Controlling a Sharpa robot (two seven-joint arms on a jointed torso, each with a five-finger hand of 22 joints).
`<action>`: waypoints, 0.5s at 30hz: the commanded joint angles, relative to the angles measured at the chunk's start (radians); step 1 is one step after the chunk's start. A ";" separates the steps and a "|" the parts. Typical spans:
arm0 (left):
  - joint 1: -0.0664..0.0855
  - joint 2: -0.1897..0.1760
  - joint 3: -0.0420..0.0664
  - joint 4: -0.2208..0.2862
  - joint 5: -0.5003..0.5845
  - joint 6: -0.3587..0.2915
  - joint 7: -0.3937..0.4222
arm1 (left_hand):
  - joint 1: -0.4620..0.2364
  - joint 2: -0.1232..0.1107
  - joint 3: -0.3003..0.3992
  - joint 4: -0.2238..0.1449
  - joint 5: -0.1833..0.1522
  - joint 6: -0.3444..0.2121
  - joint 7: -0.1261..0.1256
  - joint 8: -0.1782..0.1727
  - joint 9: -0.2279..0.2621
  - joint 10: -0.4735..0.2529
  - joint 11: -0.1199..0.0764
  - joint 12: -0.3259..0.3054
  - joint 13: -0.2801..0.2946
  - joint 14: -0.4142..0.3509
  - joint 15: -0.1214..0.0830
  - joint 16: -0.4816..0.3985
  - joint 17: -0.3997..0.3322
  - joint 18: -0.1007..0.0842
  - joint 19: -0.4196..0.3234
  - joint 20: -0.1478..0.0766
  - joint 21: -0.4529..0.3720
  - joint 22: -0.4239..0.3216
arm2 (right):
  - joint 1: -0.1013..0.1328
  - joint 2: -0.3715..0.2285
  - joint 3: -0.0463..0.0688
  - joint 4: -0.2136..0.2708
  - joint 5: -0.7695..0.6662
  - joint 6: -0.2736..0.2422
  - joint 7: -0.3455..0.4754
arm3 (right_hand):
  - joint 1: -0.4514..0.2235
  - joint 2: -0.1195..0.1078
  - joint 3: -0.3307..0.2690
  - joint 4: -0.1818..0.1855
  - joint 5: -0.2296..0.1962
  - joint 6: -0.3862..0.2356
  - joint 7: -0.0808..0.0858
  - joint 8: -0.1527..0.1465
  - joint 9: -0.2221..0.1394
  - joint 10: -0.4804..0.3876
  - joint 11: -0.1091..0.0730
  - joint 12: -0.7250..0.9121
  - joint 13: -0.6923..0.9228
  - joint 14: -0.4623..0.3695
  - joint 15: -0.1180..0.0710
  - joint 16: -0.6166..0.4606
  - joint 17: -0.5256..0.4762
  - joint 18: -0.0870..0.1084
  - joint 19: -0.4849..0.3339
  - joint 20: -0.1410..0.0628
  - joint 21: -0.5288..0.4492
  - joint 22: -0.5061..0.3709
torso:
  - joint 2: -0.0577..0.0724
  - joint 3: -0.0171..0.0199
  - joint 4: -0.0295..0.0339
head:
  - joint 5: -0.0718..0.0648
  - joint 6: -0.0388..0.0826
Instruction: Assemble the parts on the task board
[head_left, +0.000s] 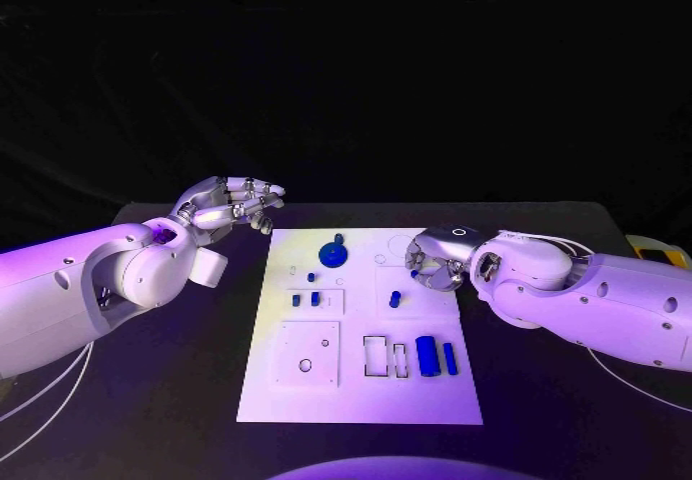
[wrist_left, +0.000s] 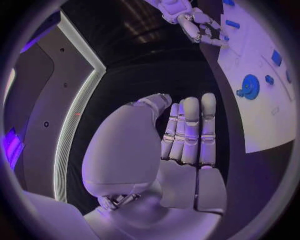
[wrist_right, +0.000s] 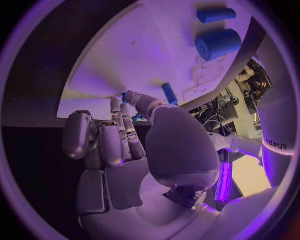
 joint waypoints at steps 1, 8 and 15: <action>0.001 0.000 0.001 0.003 0.008 0.022 -0.003 | -0.004 0.003 -0.005 0.001 -0.002 -0.006 0.004 -0.004 -0.002 0.002 0.004 -0.004 -0.001 0.004 0.000 -0.002 -0.002 0.014 0.007 0.003 -0.006 -0.001 | -0.008 0.002 -0.004 0.000 -0.023 0.034 -0.007 | 0.003 0.005 0.010 0.000 -0.006 0.014 -0.002 0.008 0.004 0.014 -0.003 0.009 0.004 0.023 -0.003 0.008 0.003 -0.018 0.009 -0.002 0.012 0.010 | 0.000 0.0000 -0.0006 | 0.003 -0.001; 0.001 0.001 0.001 0.001 0.006 0.024 -0.008 | -0.004 0.004 -0.005 0.001 -0.002 -0.007 0.004 -0.004 -0.002 0.001 0.004 -0.004 -0.001 0.005 0.000 -0.002 -0.002 0.014 0.007 0.003 -0.007 -0.002 | -0.012 0.004 -0.004 0.008 -0.020 0.026 0.000 | 0.002 0.012 0.016 0.001 -0.015 0.046 -0.020 0.032 0.020 0.058 -0.021 0.034 0.017 0.022 -0.017 0.015 0.005 -0.030 0.040 -0.013 0.068 0.060 | 0.000 0.0005 0.0004 | 0.003 -0.004; 0.001 0.000 0.001 -0.001 0.003 0.026 -0.013 | -0.001 0.005 -0.004 -0.001 -0.002 -0.008 0.005 -0.005 -0.002 0.001 0.005 -0.006 -0.002 0.005 0.000 -0.002 -0.002 0.014 0.009 0.004 -0.008 -0.002 | -0.014 0.005 -0.004 0.012 -0.023 0.030 -0.005 | 0.009 0.019 0.020 -0.003 -0.020 0.059 -0.028 0.045 0.029 0.075 -0.030 0.042 0.024 0.022 -0.024 0.018 0.006 -0.033 0.047 -0.019 0.080 0.073 | 0.000 -0.0001 -0.0002 | 0.003 -0.006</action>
